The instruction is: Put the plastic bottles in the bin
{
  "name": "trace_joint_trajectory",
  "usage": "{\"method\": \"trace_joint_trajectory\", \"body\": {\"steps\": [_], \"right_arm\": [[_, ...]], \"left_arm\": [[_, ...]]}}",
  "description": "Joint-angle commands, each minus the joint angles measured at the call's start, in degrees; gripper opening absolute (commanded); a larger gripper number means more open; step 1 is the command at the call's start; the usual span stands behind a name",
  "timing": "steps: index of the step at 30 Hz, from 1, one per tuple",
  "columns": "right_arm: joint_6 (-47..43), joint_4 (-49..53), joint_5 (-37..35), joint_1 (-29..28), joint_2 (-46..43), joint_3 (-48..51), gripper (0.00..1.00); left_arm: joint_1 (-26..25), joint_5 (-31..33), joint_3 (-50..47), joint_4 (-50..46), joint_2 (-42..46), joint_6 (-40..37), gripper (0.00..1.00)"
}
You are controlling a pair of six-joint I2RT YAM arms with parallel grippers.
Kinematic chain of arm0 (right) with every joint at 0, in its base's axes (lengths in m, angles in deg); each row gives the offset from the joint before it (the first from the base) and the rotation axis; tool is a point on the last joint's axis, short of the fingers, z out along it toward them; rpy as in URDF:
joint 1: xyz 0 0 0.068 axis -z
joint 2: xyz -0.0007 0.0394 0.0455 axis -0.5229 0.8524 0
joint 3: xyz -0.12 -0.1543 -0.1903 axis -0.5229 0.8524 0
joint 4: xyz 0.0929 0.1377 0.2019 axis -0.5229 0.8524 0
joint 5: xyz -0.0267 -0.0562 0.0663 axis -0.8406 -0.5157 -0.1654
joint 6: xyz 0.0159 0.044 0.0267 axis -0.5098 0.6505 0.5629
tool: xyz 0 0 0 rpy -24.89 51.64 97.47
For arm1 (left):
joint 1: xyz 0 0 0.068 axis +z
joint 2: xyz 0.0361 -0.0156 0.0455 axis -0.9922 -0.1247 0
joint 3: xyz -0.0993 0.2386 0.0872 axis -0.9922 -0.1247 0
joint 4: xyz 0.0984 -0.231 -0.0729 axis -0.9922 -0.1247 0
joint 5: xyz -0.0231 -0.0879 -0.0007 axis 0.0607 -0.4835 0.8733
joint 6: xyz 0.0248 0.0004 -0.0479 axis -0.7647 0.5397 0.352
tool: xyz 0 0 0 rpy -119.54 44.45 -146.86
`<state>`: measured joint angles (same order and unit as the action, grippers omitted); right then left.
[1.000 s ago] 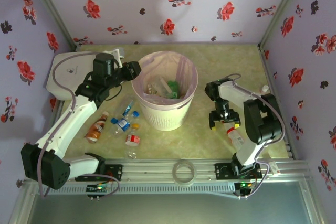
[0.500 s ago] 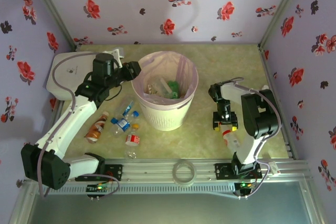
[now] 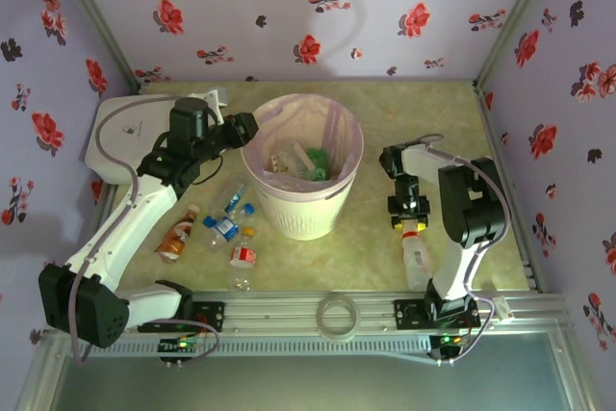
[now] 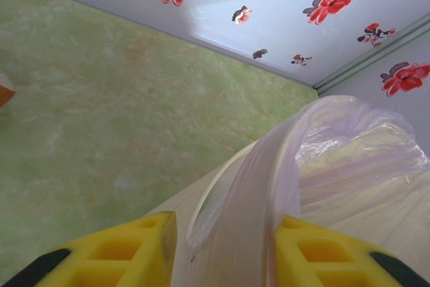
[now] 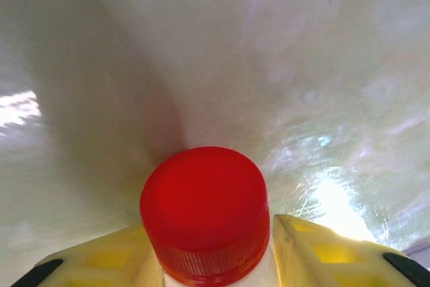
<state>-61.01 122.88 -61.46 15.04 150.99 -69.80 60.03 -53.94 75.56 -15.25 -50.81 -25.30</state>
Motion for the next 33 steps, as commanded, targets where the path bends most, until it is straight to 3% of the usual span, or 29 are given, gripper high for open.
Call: {"method": "trace_joint_trajectory", "body": {"steps": [1, 10, 15, 33], "right_arm": [[-0.1, 0.1, -1.6, 0.1, 0.1, -2.0, 0.39], [-1.1, 0.6, -1.0, 0.7, -2.3, -6.3, 0.35], [-1.8, -1.7, 4.3, 4.2, -5.9, -9.8, 0.3], [-3.9, -2.5, 0.6, 5.9, -21.4, -26.2, 0.29]], "left_arm": [[1.2, 1.3, -0.2, -2.8, 0.3, -0.8, 0.38], [1.4, 1.3, -0.2, -3.1, 0.5, -1.1, 0.38], [1.4, 1.3, -0.2, -3.8, 0.2, -1.4, 0.38], [1.4, 1.4, -0.8, -3.8, -0.2, -1.4, 0.38]]}}
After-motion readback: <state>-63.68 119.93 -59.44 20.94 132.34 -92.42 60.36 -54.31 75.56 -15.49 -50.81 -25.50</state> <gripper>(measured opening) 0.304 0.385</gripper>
